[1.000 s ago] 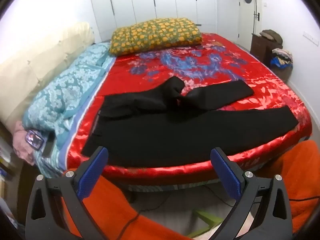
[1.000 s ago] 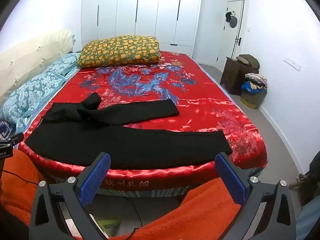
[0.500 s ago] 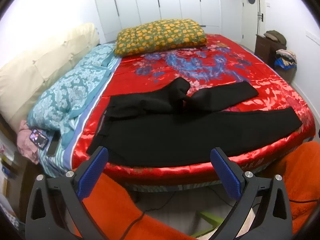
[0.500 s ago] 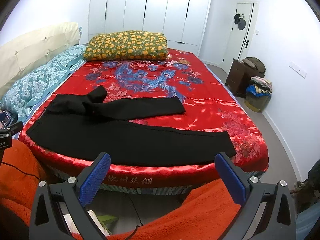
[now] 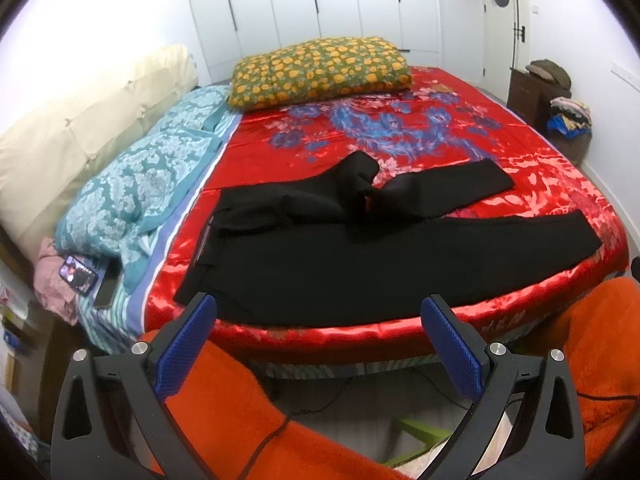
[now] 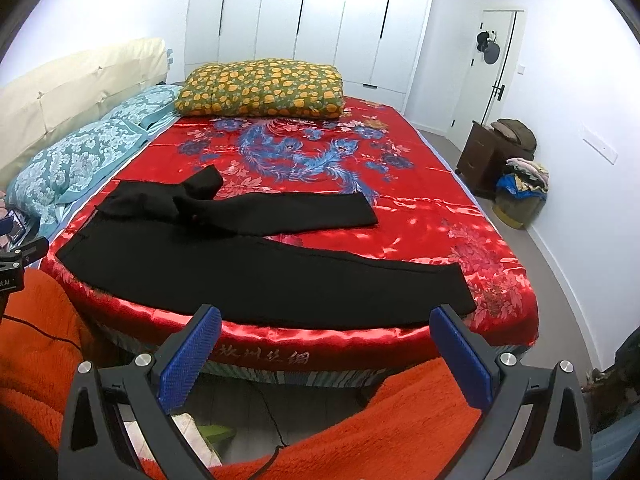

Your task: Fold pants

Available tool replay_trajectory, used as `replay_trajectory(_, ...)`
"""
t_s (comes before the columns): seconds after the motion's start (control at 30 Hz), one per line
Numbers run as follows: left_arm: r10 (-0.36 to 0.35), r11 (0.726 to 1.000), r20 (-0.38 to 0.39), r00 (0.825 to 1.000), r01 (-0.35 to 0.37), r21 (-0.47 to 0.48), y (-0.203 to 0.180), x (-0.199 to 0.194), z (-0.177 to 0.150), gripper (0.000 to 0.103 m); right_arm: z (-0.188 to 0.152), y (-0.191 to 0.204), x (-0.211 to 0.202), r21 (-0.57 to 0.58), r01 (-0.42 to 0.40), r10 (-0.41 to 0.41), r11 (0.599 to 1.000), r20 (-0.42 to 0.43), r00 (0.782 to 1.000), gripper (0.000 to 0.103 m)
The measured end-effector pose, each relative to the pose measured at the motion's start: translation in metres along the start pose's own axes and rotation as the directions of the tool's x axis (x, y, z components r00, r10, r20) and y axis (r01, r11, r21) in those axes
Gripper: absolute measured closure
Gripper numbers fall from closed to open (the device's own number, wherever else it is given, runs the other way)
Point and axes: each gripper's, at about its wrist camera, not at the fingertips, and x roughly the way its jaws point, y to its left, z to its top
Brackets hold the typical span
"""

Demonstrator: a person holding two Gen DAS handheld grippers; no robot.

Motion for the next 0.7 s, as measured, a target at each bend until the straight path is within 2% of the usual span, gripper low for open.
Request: replay_trajectory(0.7,0.008,1.000,0.012,1.000,-0.008,-0.012,0.008,-0.024,-0.015,0.001,-0.015,0.014,-0.020,-0.034,-0.030,0.031,0.999,0.037,0.999,0.000)
